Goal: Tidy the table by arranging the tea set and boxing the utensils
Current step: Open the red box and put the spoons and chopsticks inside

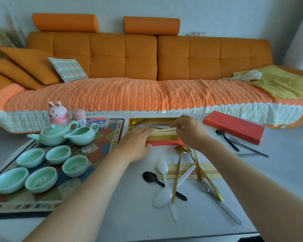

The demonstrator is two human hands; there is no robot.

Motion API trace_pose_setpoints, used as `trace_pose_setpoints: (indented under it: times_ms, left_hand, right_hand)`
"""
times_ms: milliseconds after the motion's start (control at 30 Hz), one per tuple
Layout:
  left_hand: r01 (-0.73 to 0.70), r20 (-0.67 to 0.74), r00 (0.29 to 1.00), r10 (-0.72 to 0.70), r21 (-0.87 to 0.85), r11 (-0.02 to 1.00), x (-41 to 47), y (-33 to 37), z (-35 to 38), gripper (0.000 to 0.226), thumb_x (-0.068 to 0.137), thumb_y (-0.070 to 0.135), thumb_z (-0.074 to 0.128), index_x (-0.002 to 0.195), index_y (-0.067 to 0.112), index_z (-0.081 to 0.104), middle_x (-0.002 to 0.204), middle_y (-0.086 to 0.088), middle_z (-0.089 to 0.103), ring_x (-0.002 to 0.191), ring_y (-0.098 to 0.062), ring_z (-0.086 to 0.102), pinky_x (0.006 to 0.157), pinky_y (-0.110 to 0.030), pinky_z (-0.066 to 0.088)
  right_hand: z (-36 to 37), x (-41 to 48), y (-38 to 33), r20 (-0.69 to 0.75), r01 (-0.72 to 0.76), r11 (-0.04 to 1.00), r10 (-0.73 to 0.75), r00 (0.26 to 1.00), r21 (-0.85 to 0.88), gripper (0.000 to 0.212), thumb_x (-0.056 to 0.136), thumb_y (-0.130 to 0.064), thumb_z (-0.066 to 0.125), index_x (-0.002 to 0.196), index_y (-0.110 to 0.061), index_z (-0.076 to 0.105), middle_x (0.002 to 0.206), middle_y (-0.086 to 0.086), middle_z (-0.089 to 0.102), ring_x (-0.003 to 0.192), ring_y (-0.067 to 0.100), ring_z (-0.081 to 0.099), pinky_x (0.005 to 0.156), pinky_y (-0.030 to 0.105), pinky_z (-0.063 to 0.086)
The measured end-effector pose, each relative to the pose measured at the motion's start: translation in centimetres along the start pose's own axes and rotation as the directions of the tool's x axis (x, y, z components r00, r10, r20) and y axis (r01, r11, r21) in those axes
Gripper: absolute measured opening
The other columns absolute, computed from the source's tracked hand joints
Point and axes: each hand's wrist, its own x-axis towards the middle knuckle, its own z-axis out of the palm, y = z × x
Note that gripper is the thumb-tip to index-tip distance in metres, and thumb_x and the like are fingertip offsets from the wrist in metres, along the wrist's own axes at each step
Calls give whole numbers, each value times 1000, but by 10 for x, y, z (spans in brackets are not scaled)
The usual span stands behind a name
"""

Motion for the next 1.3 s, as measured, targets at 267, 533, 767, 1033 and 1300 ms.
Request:
trace_pose_setpoints:
  times_ms: [267,533,767,1033,1300]
  left_hand:
    - [-200,-171,965,198,7,980,8,49,8,43,94,22,56,137,22,52,131,5,51,125,-16,43,106,-35,35]
    - [-190,0,982,190,-10,982,5,98,21,34,95,34,52,126,20,56,115,1,50,111,-20,47,75,-28,34]
    - [-136,38,989,143,-143,980,1,97,21,47,97,39,51,142,29,44,134,7,48,125,-15,42,90,-31,45]
    - [-204,-186,968,169,-182,962,6,93,9,44,99,21,51,142,25,44,139,6,46,128,-16,43,94,-34,46]
    - [-231,-508,830,229,59,971,25,60,-16,56,88,-7,57,137,19,56,148,-13,40,133,-34,39,99,-45,45]
  right_hand:
    - [-31,-32,16,103,-147,931,191,976,-333,19,92,-29,47,96,-24,65,80,-4,65,61,15,60,52,31,49]
    - [-18,-52,26,178,-319,802,458,871,-505,43,89,-56,49,72,-17,54,72,1,59,64,19,58,52,26,40]
    - [-19,-52,23,191,-600,780,626,756,-179,32,80,-40,64,71,-12,50,63,1,47,55,17,46,49,25,35]
    - [-45,-49,22,151,-625,763,607,780,165,26,96,-23,50,75,-8,58,62,6,58,47,16,49,46,26,42]
    - [-55,-31,-18,216,-221,964,186,958,150,17,101,-21,49,90,-16,61,77,4,66,62,15,65,62,32,53]
